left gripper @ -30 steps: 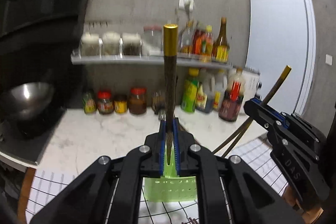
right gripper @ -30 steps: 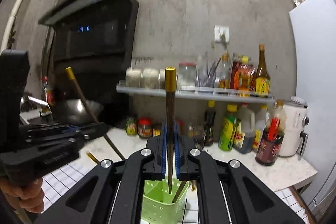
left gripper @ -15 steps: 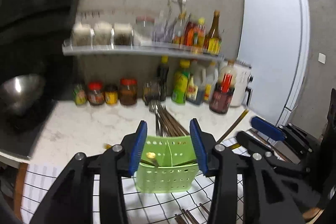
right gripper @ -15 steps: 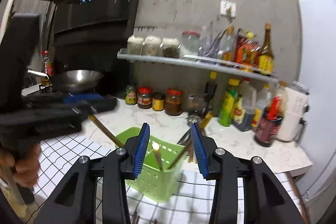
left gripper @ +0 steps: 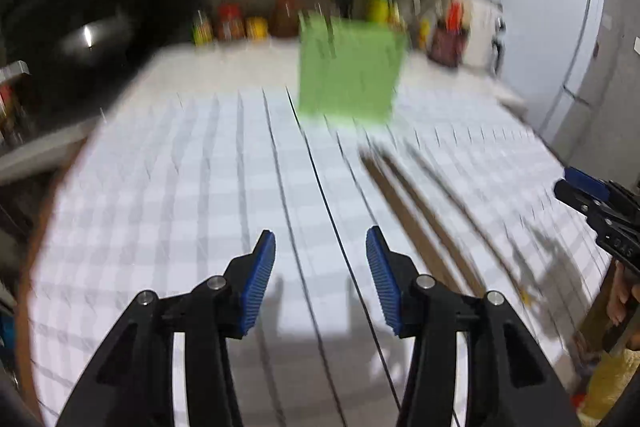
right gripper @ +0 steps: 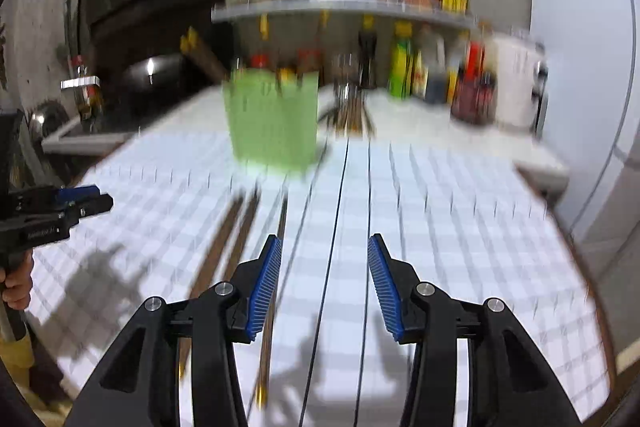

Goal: Organize utensils
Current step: 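Move both open tools back toward the chopsticks on the mat, then close the right tool on a chopstick while the left tool grasps another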

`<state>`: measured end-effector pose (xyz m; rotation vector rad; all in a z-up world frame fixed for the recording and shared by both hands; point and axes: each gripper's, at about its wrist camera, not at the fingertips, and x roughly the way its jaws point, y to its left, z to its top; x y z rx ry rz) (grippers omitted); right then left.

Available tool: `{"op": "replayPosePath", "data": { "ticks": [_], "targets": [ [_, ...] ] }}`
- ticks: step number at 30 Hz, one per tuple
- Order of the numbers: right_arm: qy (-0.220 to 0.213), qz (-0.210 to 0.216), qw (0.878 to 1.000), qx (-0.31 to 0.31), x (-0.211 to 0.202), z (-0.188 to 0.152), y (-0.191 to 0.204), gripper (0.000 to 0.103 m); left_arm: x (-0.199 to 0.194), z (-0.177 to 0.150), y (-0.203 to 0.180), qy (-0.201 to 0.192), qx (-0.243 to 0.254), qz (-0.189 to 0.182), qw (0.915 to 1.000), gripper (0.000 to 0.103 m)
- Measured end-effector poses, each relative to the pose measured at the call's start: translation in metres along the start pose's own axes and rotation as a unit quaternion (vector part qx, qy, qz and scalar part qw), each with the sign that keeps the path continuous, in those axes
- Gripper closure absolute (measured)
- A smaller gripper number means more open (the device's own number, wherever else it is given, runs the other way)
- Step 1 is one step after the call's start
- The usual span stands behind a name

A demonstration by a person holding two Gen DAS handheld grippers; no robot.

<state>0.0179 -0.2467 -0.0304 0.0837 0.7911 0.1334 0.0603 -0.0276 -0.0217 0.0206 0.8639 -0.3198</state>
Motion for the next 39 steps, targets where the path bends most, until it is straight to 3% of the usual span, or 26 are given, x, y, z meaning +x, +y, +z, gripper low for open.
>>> {"op": "replayPosePath", "data": {
  "ticks": [5,9,21,27,30,33,36,39],
  "targets": [
    [0.027,0.015,1.000,0.006,0.005,-0.025,0.009,0.056,0.013,-0.021,-0.029,0.047,0.010,-0.062,0.9969,0.056],
    [0.029,0.023,0.999,0.007,0.007,-0.031,0.016,0.056,0.024,-0.020,-0.047,0.061,0.013,-0.082,0.9947,0.056],
    [0.024,0.022,0.999,0.024,0.006,-0.036,0.004,0.056,0.052,-0.020,-0.073,0.081,0.058,-0.029,0.9946,0.059],
    [0.026,0.029,0.999,0.026,0.011,-0.038,0.005,0.056,0.043,-0.019,-0.046,0.081,0.047,0.016,0.9955,0.059],
    [0.031,0.035,0.999,0.020,0.013,-0.040,0.008,0.056,0.035,-0.019,-0.026,0.076,0.028,0.010,0.9967,0.059],
    [0.035,0.053,0.998,0.015,0.015,-0.043,0.013,0.057,0.026,-0.024,-0.022,0.070,0.023,-0.025,0.9970,0.059],
    [0.041,0.055,0.998,0.005,0.020,-0.045,0.019,0.071,0.025,-0.031,-0.032,0.066,0.043,-0.052,0.9956,0.059],
    [0.053,0.057,0.997,-0.002,0.029,-0.047,0.024,0.077,0.035,-0.034,-0.040,0.073,0.061,-0.030,0.9950,0.059]
  ]
}}
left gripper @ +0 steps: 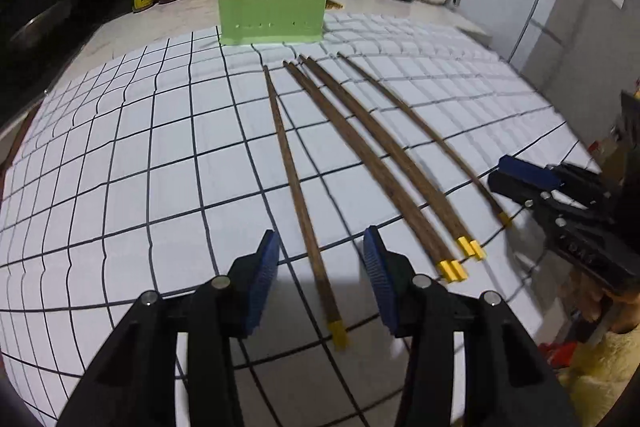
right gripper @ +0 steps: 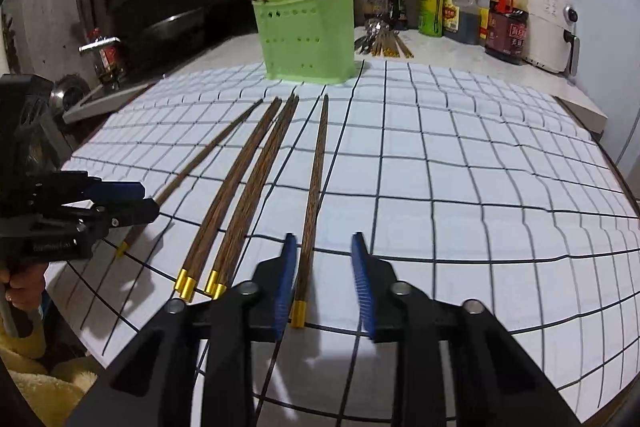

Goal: Organize utensils
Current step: 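Close the right tool on a chopstick while the left tool grasps another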

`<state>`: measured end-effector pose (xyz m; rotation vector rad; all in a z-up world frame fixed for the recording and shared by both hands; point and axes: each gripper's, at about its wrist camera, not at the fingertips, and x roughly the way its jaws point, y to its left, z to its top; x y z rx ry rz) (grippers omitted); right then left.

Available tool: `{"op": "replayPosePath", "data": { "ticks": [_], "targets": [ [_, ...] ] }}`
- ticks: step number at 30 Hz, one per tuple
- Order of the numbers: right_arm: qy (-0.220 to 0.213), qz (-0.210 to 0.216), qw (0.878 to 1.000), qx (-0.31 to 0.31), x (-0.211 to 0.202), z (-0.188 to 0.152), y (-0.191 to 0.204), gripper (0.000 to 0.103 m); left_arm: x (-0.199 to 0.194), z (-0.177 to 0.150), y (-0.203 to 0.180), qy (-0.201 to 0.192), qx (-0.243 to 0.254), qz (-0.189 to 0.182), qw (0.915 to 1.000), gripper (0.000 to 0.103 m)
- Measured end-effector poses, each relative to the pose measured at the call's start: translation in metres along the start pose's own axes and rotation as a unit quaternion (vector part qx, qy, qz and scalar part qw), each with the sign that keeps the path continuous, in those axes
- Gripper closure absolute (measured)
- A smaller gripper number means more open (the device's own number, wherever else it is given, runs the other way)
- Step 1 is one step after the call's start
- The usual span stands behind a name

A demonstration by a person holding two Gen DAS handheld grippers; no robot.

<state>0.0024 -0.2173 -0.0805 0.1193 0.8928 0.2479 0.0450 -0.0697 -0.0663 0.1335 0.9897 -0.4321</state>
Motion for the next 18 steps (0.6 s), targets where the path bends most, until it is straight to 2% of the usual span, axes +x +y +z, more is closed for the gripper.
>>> {"op": "replayPosePath", "data": {
  "ticks": [3,4,5,8,10,13,15,16,17,18],
  "targets": [
    [0.009,-0.002,1.000,-0.015,0.007,0.000,0.007,0.077,0.000,-0.001,0.003,-0.004,0.001,0.009,0.9999,0.067],
    [0.010,-0.004,1.000,-0.020,0.008,-0.001,0.009,0.082,0.000,-0.001,0.006,-0.004,-0.001,0.012,0.9999,0.072],
    [0.013,-0.011,0.999,-0.029,0.010,-0.001,0.011,0.095,0.000,-0.001,0.009,-0.005,-0.002,0.013,0.9999,0.081],
    [0.010,-0.039,0.998,-0.038,0.010,-0.001,0.007,0.096,-0.003,-0.005,0.022,-0.007,-0.003,0.030,0.9995,0.090],
    [0.011,-0.059,0.998,-0.032,0.010,0.000,-0.003,0.096,-0.004,-0.006,0.032,-0.010,0.000,0.046,0.9989,0.092],
    [0.016,-0.054,0.998,-0.033,0.010,0.000,-0.012,0.095,-0.007,-0.008,0.048,-0.012,-0.003,0.046,0.9989,0.092],
    [0.017,-0.048,0.998,-0.036,0.009,-0.001,-0.015,0.094,-0.010,-0.011,0.055,-0.017,-0.005,0.026,0.9995,0.089],
    [0.017,-0.044,0.998,-0.034,0.008,-0.002,-0.017,0.093,-0.013,-0.015,0.058,-0.020,-0.008,0.015,0.9996,0.078],
    [0.017,-0.038,0.999,-0.032,0.006,-0.003,-0.018,0.091,-0.017,-0.019,0.059,-0.025,-0.009,0.005,0.9996,0.061],
    [0.016,-0.030,0.999,-0.028,0.005,-0.005,-0.020,0.089,-0.019,-0.023,0.058,-0.032,-0.008,0.003,0.9995,0.056]
  ]
}}
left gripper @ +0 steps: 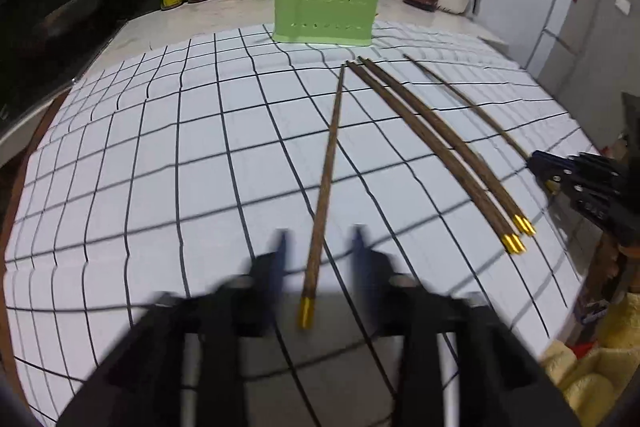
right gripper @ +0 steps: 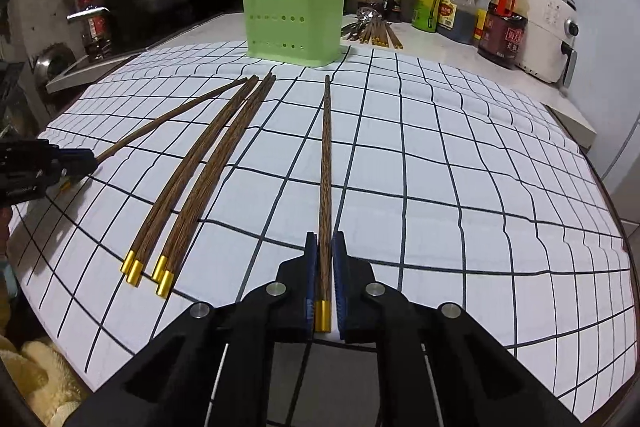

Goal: Organize utensils
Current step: 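Close the right tool on a chopstick while the left tool grasps another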

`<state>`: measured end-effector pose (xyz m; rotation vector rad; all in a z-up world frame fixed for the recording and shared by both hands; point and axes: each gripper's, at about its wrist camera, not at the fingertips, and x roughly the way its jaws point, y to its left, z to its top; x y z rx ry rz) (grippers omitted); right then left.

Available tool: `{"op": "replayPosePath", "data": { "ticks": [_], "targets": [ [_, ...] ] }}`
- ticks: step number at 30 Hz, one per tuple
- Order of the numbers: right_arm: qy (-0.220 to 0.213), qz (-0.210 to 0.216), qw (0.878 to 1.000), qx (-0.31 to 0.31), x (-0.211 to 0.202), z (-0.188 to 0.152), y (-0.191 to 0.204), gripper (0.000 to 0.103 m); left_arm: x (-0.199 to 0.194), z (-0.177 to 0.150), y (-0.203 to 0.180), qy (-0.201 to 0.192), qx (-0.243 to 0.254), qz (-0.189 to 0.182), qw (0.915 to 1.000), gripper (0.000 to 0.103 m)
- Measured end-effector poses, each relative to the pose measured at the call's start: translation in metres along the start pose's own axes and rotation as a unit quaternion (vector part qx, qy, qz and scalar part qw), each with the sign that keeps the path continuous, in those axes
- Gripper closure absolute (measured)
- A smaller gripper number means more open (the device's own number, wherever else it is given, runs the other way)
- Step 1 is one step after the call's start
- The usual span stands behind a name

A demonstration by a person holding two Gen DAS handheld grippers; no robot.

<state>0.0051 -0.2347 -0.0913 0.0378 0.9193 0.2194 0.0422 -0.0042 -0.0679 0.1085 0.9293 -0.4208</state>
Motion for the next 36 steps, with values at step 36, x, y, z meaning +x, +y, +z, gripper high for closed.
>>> {"op": "replayPosePath", "data": {
  "ticks": [36],
  "targets": [
    [-0.060,-0.014,0.997,0.054,-0.008,-0.021,0.010,0.089,0.016,0.008,-0.015,-0.033,-0.021,0.027,0.9989,0.089]
  ]
}}
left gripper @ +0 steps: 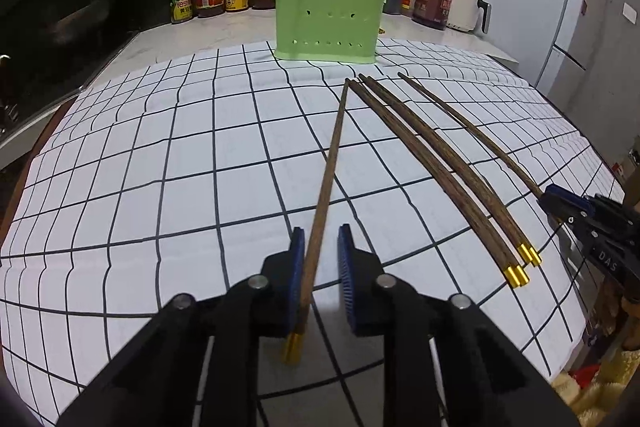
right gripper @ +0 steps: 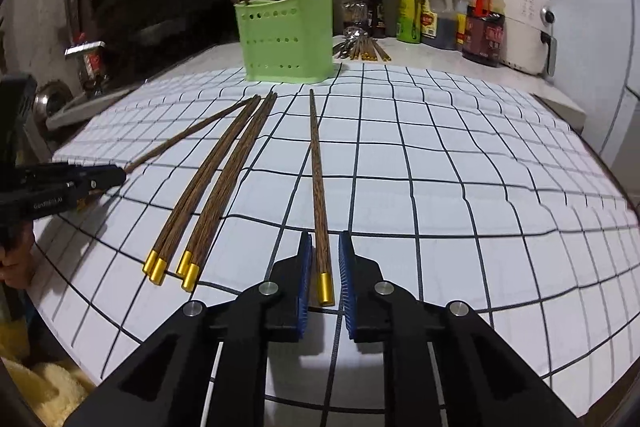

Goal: Organize utensils
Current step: 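Close the right tool on a chopstick while the left tool grasps another, then lift both chopsticks upright and carry them over the green holder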

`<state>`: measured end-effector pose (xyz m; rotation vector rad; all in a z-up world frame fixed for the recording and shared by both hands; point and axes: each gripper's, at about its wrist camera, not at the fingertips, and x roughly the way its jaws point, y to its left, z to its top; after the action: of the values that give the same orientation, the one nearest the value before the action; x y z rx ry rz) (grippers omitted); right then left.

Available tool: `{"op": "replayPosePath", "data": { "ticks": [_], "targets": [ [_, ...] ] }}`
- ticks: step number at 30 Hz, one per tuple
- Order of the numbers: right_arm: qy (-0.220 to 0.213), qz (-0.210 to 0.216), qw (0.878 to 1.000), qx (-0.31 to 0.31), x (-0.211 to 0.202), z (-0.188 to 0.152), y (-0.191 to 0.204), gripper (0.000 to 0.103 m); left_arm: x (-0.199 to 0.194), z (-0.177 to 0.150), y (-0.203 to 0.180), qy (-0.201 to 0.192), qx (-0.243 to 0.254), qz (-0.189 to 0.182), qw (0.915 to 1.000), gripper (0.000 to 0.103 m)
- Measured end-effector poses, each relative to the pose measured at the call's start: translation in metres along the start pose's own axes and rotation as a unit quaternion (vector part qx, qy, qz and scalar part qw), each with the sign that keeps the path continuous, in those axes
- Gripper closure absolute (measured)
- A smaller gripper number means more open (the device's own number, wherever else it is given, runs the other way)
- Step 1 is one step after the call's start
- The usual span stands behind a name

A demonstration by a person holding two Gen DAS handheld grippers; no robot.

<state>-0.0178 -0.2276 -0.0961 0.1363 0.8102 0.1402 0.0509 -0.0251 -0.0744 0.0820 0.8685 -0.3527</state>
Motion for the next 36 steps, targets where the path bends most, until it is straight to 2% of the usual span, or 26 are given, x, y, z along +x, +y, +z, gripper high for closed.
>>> {"op": "replayPosePath", "data": {
  "ticks": [2,4,9,19,24,31,36],
  "targets": [
    [-0.004,-0.007,1.000,-0.001,-0.001,-0.002,0.001,0.091,0.000,0.001,0.004,0.000,-0.007,-0.005,1.0000,0.094],
    [-0.004,-0.008,1.000,-0.002,-0.002,-0.001,0.002,0.095,0.000,0.001,0.007,0.001,-0.013,-0.009,0.9999,0.094],
    [0.007,0.010,1.000,0.025,-0.004,0.002,-0.005,0.096,-0.003,0.002,0.007,-0.001,-0.017,-0.016,0.9997,0.096],
    [-0.041,0.027,0.999,0.022,-0.053,0.028,-0.002,0.096,-0.067,0.027,0.007,-0.102,-0.011,-0.011,0.9946,0.096],
    [-0.080,0.037,0.996,0.021,-0.084,0.053,-0.001,0.096,-0.100,0.043,0.008,-0.153,-0.013,-0.013,0.9881,0.096],
    [-0.156,0.027,0.987,-0.008,-0.127,0.108,0.006,0.096,-0.144,0.069,0.009,-0.220,-0.006,-0.019,0.9752,0.096],
    [-0.175,0.021,0.984,-0.022,-0.131,0.138,0.010,0.096,-0.160,0.081,0.012,-0.250,-0.010,-0.026,0.9678,0.096]
  ]
}}
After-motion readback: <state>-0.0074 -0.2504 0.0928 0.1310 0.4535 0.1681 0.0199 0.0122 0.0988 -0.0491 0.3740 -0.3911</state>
